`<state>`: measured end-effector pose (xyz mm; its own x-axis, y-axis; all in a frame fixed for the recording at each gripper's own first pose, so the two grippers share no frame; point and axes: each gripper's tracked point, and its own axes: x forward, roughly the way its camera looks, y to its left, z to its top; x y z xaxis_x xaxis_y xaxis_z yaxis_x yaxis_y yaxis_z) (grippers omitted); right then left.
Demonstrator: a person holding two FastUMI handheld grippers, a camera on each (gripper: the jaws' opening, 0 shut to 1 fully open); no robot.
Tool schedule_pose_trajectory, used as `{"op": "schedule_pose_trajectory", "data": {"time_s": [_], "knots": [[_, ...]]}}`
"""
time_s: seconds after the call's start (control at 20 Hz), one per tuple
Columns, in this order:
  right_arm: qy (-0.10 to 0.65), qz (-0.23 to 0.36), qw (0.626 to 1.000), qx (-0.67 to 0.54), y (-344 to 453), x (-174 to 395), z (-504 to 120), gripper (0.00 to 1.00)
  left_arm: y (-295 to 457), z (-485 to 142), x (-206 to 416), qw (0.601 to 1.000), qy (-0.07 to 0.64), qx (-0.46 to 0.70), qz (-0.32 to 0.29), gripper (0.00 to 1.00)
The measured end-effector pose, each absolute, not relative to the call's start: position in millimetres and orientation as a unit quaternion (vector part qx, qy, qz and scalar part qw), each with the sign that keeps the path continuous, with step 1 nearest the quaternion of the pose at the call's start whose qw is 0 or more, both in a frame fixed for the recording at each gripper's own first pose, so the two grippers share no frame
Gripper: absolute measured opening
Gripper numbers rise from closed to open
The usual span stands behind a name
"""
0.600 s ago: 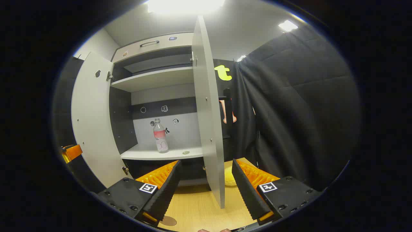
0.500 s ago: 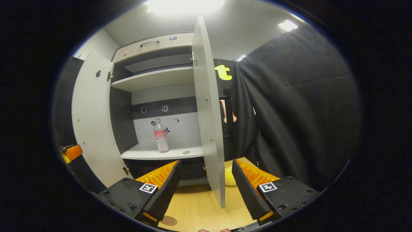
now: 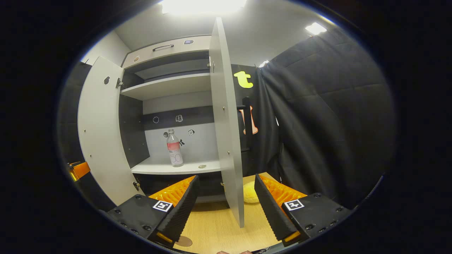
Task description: Grasp the bottle in the cabinet with the left hand and place it on the coaster, then close the right door with the right hand and the left door with the left hand.
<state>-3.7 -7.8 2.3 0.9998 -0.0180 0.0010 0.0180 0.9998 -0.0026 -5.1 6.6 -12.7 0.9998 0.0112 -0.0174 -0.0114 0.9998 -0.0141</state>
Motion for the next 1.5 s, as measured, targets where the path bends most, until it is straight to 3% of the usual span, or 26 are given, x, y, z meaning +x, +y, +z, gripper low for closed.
{"op": "schedule_pose_trajectory", "data": {"time_s": [0.05,0.1,0.15,0.3,0.55,0.65,0.75,0.95,1.0,1.05,1.1,1.5], "knots": [[-0.003,-0.010,1.000,0.001,-9,-5,4,0.98,6,-11,-4,1.000,0.007,-0.007,0.006,0.92],[-0.004,-0.011,1.000,0.003,-9,-5,5,0.94,6,-12,-4,1.000,0.006,-0.007,0.006,0.85],[-0.004,-0.012,1.000,0.003,-10,-5,7,0.98,5,-11,-3,1.000,0.006,-0.009,0.005,0.89],[-0.001,-0.015,1.000,-0.001,-14,-7,8,0.98,-1,-9,3,1.000,0.006,-0.014,-0.003,0.99],[-0.005,-0.040,0.999,-0.001,-36,-11,14,0.98,-25,-4,22,1.000,0.004,0.002,-0.025,0.99],[-0.009,-0.057,0.998,0.000,-50,-10,20,0.94,-41,-4,35,0.999,0.006,-0.002,-0.041,0.92],[-0.014,-0.076,0.997,0.003,-66,-10,26,0.99,-57,-3,51,0.998,0.008,-0.003,-0.059,0.92],[-0.029,-0.115,0.993,0.005,-102,-5,39,0.98,-86,5,95,0.996,0.006,-0.006,-0.084,0.92],[-0.033,-0.125,0.992,0.005,-112,-2,41,0.94,-92,7,109,0.996,0.005,-0.004,-0.088,0.92],[-0.035,-0.135,0.990,0.007,-123,2,43,0.94,-96,9,123,0.996,0.004,0.000,-0.089,0.88],[-0.036,-0.143,0.989,0.010,-131,7,45,0.99,-100,8,137,0.996,0.003,0.004,-0.090,0.92],[-0.046,-0.192,0.980,0.018,-189,40,56,0.98,-125,-1,239,0.996,0.014,-0.008,-0.093,0.92]]}}
